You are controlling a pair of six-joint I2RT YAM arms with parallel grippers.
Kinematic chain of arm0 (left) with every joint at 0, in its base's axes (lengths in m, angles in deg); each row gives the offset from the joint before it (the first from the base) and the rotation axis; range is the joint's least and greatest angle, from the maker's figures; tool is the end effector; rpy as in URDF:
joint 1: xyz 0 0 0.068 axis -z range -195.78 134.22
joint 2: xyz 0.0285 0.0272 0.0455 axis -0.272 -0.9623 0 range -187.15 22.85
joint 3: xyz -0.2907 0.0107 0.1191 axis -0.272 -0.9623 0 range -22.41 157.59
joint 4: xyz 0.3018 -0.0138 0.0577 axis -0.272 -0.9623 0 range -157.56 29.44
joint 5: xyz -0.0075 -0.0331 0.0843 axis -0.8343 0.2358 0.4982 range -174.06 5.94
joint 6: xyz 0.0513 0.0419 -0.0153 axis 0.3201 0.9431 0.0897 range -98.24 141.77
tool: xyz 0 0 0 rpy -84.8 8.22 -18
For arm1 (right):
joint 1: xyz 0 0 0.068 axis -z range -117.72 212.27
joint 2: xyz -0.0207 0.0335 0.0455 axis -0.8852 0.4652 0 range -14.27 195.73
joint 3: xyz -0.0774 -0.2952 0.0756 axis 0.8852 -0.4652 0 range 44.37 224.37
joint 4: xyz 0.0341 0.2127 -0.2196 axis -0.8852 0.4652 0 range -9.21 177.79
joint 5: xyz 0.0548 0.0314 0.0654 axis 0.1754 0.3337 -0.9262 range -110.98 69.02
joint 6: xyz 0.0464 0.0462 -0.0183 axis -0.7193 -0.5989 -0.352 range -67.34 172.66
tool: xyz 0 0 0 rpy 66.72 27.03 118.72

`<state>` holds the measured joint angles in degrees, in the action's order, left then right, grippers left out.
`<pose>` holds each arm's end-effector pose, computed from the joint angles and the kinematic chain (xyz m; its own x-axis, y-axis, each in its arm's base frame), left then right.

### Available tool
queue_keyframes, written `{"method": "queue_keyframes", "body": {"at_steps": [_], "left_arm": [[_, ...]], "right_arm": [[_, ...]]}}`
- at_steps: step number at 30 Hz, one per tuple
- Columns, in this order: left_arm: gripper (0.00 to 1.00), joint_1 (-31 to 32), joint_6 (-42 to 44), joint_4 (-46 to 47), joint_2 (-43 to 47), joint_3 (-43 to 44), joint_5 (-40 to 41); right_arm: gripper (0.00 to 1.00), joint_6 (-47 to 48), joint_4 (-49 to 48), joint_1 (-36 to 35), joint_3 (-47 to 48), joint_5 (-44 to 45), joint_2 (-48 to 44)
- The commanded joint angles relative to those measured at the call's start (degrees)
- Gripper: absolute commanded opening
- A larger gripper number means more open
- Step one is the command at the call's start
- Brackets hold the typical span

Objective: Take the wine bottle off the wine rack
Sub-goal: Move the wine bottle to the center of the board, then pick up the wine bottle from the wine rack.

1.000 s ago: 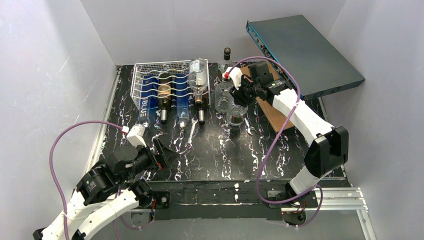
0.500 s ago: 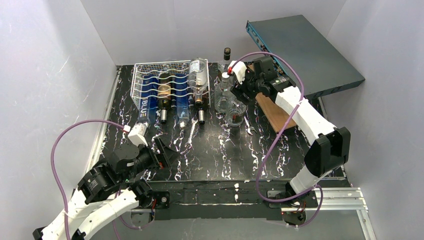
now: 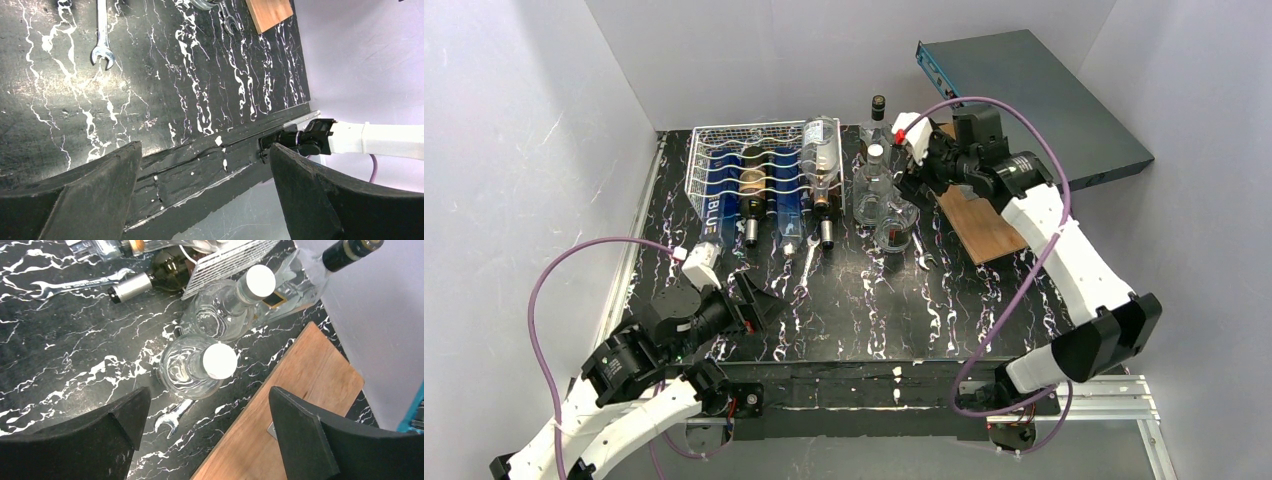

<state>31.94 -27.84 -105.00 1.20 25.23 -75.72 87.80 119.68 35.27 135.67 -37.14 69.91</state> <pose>0.0692 -0.0642 0.3687 -0.6250 -0.4327 -0.6498 0.2523 0.6757 -0.6926 0.3321 0.1862 0.4481 -0.0113 -0.6263 -0.7795 -0.7991 0.4743 -0.3695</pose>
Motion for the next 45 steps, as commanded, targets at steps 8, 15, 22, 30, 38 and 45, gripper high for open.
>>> {"method": "queue_keyframes", "body": {"at_steps": [8, 15, 22, 30, 38, 45], "left_arm": [[0.99, -0.3, 1.9, 0.7, -4.2, 4.0, -0.5], [0.99, -0.3, 4.3, -0.7, -9.8, 8.4, -0.5], [0.99, -0.2, 6.2, -1.2, -14.7, 11.8, -0.7], [0.99, -0.3, 8.5, -1.3, -20.2, 15.5, 0.4], [0.99, -0.3, 12.7, -1.7, -29.8, 22.3, 2.8], [0.99, -2.2, 17.1, -3.0, -40.2, 29.1, 9.4]], "right_arm": [[0.98, 1.9, 5.4, 2.7, 1.2, -12.2, -8.2], [0.98, 2.9, 8.6, 4.5, -0.8, -16.9, -12.1], [0.99, 4.8, 11.6, 5.6, -4.2, -20.5, -15.5], [0.98, 2.3, 11.3, 6.7, -11.3, -20.5, -20.3], [0.98, -2.8, 8.1, 8.6, -24.8, -21.5, -27.1], [0.98, -5.5, 1.5, 9.5, -39.1, -17.9, -33.5]]}}
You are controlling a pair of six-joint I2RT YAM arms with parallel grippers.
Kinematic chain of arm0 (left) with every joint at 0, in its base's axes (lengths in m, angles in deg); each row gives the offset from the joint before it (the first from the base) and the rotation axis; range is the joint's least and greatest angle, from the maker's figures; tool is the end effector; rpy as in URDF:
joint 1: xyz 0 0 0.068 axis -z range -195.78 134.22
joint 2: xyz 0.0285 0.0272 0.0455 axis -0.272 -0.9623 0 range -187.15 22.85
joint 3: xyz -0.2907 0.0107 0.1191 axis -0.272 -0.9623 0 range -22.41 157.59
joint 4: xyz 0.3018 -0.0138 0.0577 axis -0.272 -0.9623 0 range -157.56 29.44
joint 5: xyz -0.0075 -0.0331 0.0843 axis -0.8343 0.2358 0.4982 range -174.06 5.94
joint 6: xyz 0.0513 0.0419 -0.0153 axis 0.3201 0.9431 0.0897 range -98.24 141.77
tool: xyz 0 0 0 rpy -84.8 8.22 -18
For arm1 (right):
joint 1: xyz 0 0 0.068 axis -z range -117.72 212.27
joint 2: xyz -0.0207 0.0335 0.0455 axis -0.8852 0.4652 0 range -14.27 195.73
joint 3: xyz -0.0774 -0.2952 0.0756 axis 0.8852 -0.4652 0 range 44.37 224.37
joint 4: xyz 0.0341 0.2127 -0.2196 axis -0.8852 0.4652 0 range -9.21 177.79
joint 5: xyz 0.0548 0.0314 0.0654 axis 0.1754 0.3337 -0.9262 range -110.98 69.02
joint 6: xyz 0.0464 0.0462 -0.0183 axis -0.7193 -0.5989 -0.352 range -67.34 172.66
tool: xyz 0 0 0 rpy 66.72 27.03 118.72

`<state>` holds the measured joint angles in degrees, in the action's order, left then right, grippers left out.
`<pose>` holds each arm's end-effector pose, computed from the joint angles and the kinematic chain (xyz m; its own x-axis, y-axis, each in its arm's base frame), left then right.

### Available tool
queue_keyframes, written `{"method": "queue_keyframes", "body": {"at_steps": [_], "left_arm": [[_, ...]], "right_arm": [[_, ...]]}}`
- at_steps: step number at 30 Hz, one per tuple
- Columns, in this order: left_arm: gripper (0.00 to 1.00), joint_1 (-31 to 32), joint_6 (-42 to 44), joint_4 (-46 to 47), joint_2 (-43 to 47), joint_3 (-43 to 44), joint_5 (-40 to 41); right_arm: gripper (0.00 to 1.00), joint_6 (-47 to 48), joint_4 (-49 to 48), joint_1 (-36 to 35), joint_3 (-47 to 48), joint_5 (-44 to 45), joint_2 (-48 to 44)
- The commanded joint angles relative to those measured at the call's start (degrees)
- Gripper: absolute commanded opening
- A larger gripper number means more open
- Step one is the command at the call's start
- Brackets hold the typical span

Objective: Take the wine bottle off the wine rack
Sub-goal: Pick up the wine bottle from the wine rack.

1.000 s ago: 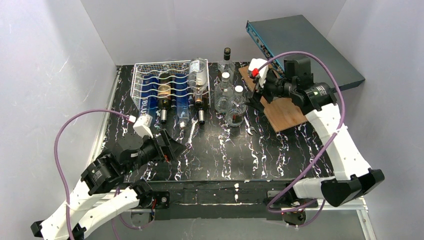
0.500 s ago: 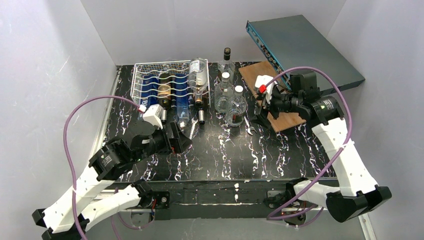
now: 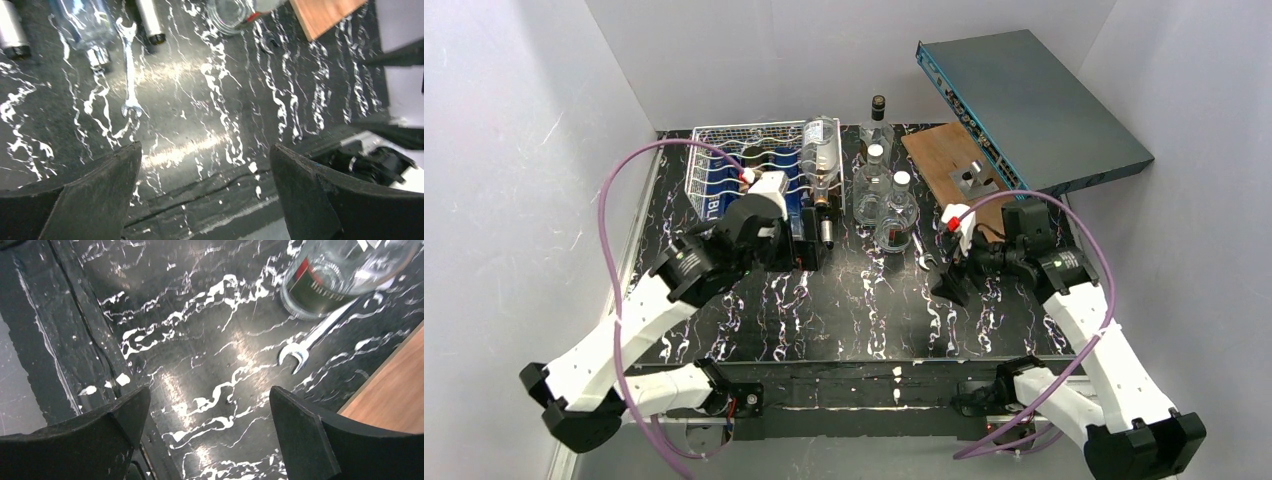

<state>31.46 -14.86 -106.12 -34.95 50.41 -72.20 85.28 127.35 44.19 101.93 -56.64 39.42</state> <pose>0.1674 -0.1644 0.4423 -0.6338 -0.1744 -0.7536 0.2744 0.8601 -0.4299 0.1939 0.0968 0.3601 -0.1874 -0.5220 -0.8321 -0.9030 0.4250 -0.0633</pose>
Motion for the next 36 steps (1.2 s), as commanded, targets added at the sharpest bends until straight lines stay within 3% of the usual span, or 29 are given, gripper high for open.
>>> {"method": "queue_keyframes", "body": {"at_steps": [1, 6, 10, 23, 34, 36], "left_arm": [[0.99, -2.9, 4.8, -1.6, -5.4, 4.4, 6.1], [0.99, -12.7, 7.1, 3.5, -10.7, 4.2, -2.5], [0.99, -16.1, 9.3, 8.2, -16.0, 4.8, -5.8], [0.99, -21.2, 13.4, 14.4, -34.2, 11.6, -8.6], [0.99, -21.8, 12.1, 18.7, -39.9, 13.7, -8.7], [0.95, -21.7, 11.7, 18.8, -41.1, 14.3, -9.1]], "right_arm": [[0.98, -3.5, -7.2, 0.7, -7.1, 1.8, -3.8], [0.98, -4.2, -10.9, 2.8, -11.6, 1.8, -5.8], [0.98, -1.7, -12.1, 4.8, -14.0, 0.1, -5.9], [0.98, -0.8, -13.6, 9.0, -14.8, -1.0, -4.0], [0.98, -0.1, -13.1, 10.2, -14.8, -1.2, -3.9], [0.98, -0.1, -13.1, 10.5, -14.8, -1.2, -3.9]]}}
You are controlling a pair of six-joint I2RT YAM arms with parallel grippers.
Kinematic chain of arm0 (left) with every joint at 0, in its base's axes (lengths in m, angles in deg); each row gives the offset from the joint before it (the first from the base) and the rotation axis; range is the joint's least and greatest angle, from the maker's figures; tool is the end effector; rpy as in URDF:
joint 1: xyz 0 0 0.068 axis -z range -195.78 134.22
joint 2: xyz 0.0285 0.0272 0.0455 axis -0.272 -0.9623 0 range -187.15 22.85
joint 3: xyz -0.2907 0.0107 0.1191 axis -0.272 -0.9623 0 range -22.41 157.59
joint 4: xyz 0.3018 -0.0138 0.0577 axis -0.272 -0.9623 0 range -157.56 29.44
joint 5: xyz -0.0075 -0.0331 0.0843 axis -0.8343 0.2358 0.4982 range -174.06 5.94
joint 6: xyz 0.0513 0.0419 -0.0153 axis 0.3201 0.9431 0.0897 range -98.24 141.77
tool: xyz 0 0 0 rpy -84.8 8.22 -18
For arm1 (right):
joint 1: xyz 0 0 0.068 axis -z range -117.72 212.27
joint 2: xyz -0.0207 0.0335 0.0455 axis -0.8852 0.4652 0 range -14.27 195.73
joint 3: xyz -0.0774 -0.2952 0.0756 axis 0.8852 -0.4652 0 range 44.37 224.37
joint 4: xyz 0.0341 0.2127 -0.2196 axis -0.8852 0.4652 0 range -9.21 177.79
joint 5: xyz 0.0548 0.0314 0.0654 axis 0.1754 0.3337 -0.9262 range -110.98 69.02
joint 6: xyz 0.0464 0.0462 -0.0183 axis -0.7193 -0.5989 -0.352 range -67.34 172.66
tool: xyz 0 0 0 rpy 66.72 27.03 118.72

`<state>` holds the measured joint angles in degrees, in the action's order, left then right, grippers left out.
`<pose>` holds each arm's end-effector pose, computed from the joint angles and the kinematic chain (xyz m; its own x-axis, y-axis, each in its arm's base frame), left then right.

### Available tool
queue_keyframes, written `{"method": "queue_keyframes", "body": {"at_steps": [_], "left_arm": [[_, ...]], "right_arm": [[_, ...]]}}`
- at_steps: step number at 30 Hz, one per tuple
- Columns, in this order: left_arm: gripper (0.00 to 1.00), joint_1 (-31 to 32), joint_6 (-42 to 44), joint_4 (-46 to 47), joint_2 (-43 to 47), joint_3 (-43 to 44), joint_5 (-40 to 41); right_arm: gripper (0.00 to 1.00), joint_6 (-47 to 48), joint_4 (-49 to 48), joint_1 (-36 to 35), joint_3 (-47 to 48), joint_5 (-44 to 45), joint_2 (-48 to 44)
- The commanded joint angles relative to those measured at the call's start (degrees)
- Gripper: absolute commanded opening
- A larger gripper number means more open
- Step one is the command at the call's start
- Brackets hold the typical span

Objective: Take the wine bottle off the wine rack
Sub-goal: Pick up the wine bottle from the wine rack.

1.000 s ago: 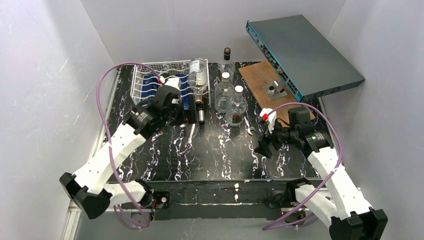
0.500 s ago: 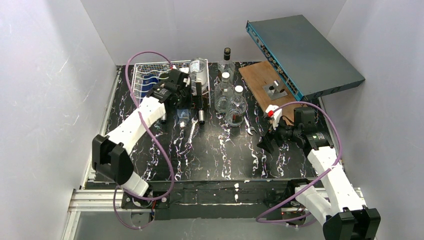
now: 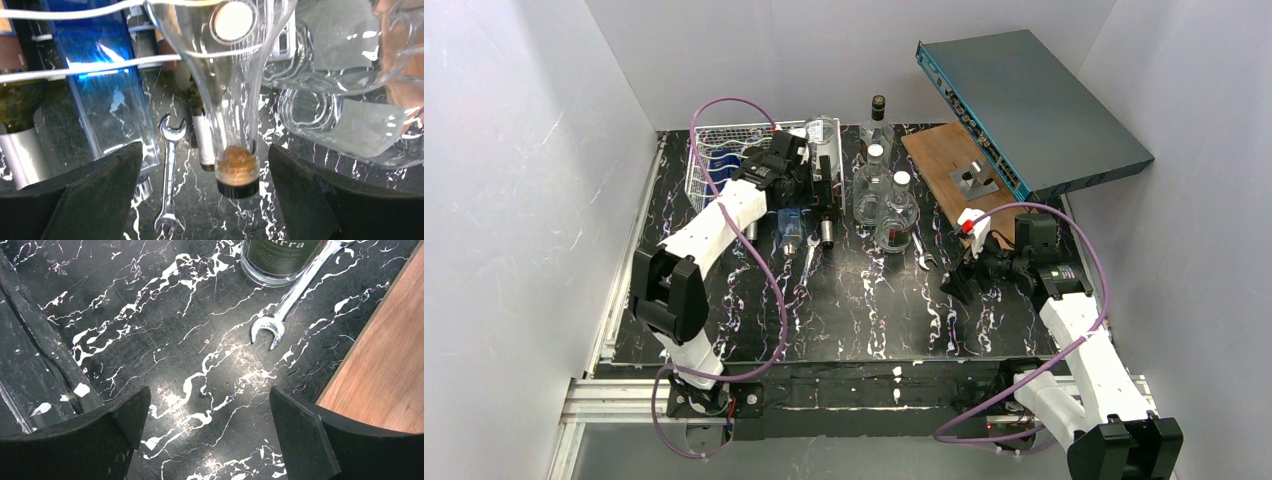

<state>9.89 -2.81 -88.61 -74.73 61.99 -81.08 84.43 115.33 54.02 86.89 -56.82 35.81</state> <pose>0.4129 -0.1952 0.3242 -0.7055 -0.1216 -0.6982 0.1144 0.9527 -0.2815 0.2032 0.0617 0.2903 -0.2765 -0.4714 -0.8374 -0.8138 0.5783 -0.0569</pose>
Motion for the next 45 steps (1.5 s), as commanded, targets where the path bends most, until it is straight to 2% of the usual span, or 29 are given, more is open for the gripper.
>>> {"method": "queue_keyframes", "body": {"at_steps": [1, 16, 32, 45], "left_arm": [[0.94, -0.2, -0.7, 1.3, -1.8, 3.0, -0.2], [0.65, -0.1, -4.1, 1.9, -6.9, 5.9, 2.4], [0.52, 1.0, -5.7, 2.0, -8.8, 6.8, 3.8], [0.49, 1.1, -5.6, 2.0, -10.4, 7.9, 4.2]], "right_arm": [[0.98, 0.7, -1.0, 0.7, 0.2, -1.0, -0.3], [0.98, 0.9, -1.0, 1.4, 0.1, -1.3, -0.2], [0.98, 1.1, -0.8, 1.7, 0.2, -1.5, -0.3], [0.98, 1.3, -0.6, 2.0, 0.2, -1.7, -0.4]]}}
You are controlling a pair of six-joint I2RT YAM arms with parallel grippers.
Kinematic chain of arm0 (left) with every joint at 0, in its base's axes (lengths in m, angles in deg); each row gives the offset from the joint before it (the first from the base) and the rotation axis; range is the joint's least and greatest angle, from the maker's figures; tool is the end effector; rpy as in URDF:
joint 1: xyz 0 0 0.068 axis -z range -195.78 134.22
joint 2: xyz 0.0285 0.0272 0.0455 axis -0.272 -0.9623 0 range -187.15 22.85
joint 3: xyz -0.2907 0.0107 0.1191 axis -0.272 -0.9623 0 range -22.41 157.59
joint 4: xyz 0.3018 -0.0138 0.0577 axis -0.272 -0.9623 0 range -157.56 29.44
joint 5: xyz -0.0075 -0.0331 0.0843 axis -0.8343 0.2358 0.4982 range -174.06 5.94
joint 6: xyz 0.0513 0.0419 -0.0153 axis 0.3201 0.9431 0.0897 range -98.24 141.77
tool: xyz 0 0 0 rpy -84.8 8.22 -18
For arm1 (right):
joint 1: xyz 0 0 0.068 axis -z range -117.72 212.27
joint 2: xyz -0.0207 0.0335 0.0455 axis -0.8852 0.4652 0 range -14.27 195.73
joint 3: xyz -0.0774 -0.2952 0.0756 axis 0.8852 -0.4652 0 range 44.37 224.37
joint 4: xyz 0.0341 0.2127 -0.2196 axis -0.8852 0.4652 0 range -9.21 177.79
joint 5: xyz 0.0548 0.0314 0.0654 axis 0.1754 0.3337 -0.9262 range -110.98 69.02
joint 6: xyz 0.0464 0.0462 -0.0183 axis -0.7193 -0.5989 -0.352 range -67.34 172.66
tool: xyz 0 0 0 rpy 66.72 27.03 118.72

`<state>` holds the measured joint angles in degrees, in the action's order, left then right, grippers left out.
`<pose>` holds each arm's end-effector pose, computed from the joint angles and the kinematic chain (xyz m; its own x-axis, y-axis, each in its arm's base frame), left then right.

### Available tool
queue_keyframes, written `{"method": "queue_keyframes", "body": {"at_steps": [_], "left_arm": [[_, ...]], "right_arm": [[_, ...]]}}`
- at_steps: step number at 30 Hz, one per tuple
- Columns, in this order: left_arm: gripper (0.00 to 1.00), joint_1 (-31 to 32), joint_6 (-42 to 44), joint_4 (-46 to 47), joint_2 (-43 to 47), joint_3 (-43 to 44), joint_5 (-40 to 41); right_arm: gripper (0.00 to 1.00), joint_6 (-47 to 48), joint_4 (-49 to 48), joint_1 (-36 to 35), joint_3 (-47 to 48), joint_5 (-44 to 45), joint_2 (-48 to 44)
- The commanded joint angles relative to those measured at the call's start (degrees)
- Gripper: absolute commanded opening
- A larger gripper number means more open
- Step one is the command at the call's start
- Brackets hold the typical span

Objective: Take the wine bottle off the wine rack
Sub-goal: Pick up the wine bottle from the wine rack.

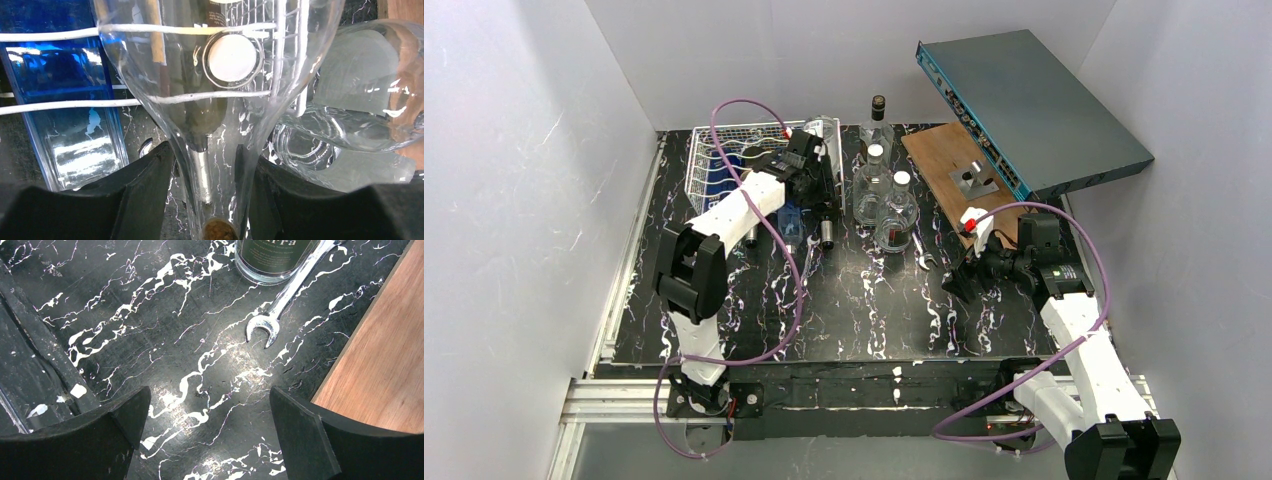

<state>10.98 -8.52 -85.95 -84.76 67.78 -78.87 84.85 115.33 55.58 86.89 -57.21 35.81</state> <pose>0.4532 -0.2230 0.2878 -0.7202 -0.1992 -0.6645 0.0301 0.9480 -0.3168 0.2047 0.0565 0.2905 -0.2814 -0.4658 -0.8390 -0.8029 0.5931 -0.0599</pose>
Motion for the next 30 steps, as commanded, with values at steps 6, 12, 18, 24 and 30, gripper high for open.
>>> {"method": "queue_keyframes", "body": {"at_steps": [6, 12, 18, 24, 30], "left_arm": [[0.42, 0.0, 0.4, -0.8, -0.9, 2.4, 2.1], [0.23, 0.0, 1.0, -0.9, -0.9, 2.8, 1.7], [0.0, 0.1, 2.7, -0.6, 1.1, 3.5, 0.5], [0.0, 0.2, 6.3, 0.4, 5.3, 3.7, 0.9], [0.0, 0.2, 8.8, 1.0, 8.1, 3.3, 0.7]], "right_arm": [[0.98, 0.9, -0.6, 0.5, 0.2, -1.4, -0.4], [0.98, 1.0, -0.6, 0.6, 0.2, -1.4, -0.3], [0.98, 0.9, -0.6, 0.7, 0.2, -1.5, -0.3], [0.98, 1.0, -0.6, 0.8, 0.2, -1.6, -0.3], [0.98, 0.9, -0.6, 0.9, 0.2, -1.7, -0.2]]}}
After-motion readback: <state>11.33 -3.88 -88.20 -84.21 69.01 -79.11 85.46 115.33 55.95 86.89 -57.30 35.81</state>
